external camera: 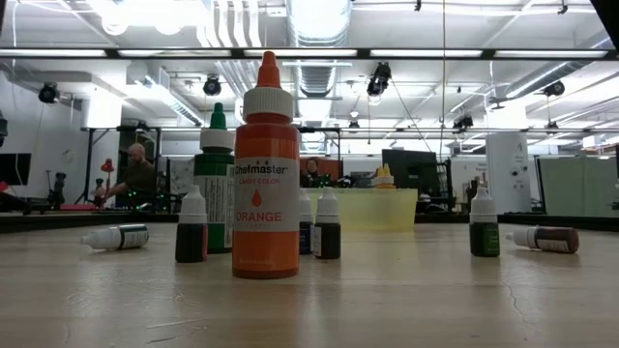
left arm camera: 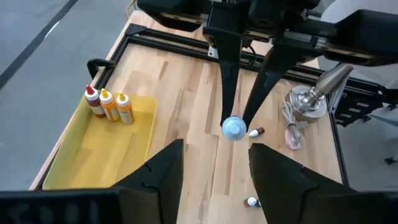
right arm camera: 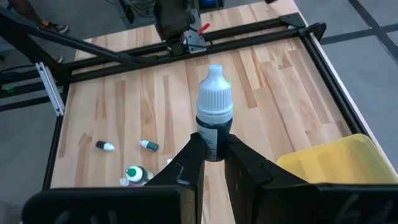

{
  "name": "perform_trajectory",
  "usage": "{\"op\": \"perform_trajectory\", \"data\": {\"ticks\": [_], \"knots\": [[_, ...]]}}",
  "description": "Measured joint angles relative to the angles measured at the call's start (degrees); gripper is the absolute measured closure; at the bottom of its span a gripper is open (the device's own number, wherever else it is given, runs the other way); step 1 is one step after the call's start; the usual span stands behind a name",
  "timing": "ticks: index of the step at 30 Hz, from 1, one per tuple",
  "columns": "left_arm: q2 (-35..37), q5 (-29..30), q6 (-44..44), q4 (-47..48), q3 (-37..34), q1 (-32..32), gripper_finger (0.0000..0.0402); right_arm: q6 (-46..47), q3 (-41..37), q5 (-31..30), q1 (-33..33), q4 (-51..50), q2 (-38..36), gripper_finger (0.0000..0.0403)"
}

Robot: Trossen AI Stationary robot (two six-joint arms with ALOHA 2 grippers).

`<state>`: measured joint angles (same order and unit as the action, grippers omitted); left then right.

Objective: Pick & Place food coloring
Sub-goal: Put the top small black food coloring bottle into the yellow bin

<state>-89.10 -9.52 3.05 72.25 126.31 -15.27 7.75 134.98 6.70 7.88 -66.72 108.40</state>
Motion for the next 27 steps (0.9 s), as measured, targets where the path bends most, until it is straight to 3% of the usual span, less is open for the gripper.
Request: {"op": "perform_trajectory", "data": {"ticks": [6, 13, 27], "knots": [[-3.2, -2.3, -0.9, 3.1, 4.0, 0.0, 0.0246, -0.9, 0.0, 1.5, 0.0, -0.5, 0.0, 0.0364], [-5.1, -7.8, -2.0, 4.5, 3.8, 0.1, 0.0246, -1.8, 0.0, 2.5, 0.0, -0.6, 0.0, 0.0364], [-5.3, -8.0, -3.9, 3.7, 3.7, 0.3, 0.0246, -3.5, 0.0, 5.4, 0.0, -1.7, 0.1, 0.0364]]}}
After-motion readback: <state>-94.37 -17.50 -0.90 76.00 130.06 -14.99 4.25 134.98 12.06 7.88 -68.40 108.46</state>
